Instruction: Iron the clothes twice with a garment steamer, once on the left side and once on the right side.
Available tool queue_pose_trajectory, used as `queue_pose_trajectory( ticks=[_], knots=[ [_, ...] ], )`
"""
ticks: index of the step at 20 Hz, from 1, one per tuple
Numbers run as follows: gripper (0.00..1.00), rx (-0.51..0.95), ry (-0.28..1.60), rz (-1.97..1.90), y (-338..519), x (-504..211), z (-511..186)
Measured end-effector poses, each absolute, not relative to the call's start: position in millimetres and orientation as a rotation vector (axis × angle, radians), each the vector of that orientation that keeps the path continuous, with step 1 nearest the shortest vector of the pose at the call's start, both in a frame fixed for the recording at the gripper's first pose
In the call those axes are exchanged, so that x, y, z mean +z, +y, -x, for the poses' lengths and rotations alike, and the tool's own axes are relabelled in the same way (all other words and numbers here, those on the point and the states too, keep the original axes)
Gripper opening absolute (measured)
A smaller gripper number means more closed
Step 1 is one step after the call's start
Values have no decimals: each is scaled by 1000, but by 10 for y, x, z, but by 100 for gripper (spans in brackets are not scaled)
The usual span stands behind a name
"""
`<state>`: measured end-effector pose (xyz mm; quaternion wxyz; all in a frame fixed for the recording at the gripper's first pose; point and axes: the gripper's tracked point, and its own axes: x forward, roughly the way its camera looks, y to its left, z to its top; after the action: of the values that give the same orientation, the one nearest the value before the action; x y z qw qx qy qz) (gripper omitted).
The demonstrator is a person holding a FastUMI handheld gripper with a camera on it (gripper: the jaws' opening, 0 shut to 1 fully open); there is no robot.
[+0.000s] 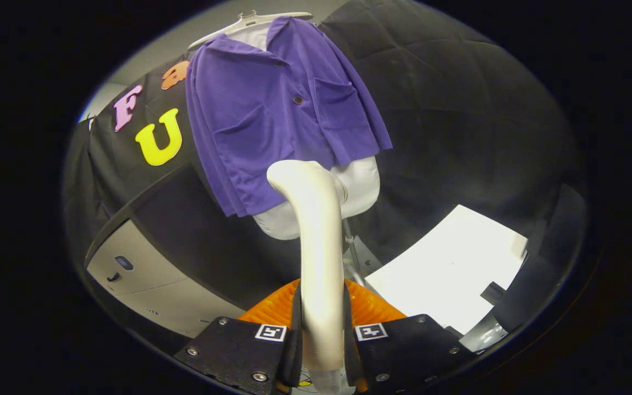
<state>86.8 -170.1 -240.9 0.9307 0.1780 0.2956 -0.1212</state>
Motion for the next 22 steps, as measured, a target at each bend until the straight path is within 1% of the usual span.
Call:
queue_pose_trajectory(
  ticks=[10, 18, 22],
  knots=[
    [31, -130, 355, -306, -1103, -1026, -462],
    [31, 4, 250, -246, -608, -485, -136],
    [31, 80, 211, -200, -345, -360, -14]
  ],
)
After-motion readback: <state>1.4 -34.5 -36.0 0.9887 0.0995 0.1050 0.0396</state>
